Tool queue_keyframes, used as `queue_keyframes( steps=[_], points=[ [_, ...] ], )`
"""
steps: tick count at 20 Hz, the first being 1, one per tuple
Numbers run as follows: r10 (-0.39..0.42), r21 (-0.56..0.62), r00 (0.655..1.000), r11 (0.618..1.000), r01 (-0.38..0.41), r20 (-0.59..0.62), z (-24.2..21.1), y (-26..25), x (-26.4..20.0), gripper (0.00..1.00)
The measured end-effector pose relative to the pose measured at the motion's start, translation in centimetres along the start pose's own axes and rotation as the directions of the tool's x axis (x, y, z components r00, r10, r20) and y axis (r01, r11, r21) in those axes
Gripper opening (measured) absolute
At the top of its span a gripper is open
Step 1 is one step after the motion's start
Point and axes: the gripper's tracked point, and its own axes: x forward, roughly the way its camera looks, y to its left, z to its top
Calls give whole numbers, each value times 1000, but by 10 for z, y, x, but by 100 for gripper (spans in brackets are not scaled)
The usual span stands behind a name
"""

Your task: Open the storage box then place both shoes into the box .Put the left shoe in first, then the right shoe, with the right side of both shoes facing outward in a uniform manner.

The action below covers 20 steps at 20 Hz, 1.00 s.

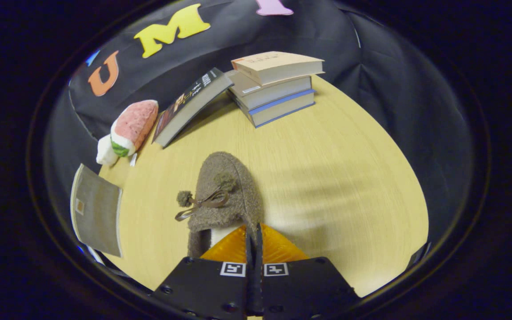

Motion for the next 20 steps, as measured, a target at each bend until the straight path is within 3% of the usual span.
queue_keyframes(
  steps=[4, 8, 14, 20],
  points=[
    [-5, 44, 1000, 999, 4, 27, 4, 18, -30, 0],
    [-1, 41, 997, 999, -2, 80, 7, 70, -68, 0],
    [48, 62, 985, 996, -59, 163, 10, 196, -126, 0],
    [69, 78, 966, 993, -91, 249, 1, 328, -154, 0]
  ],
)
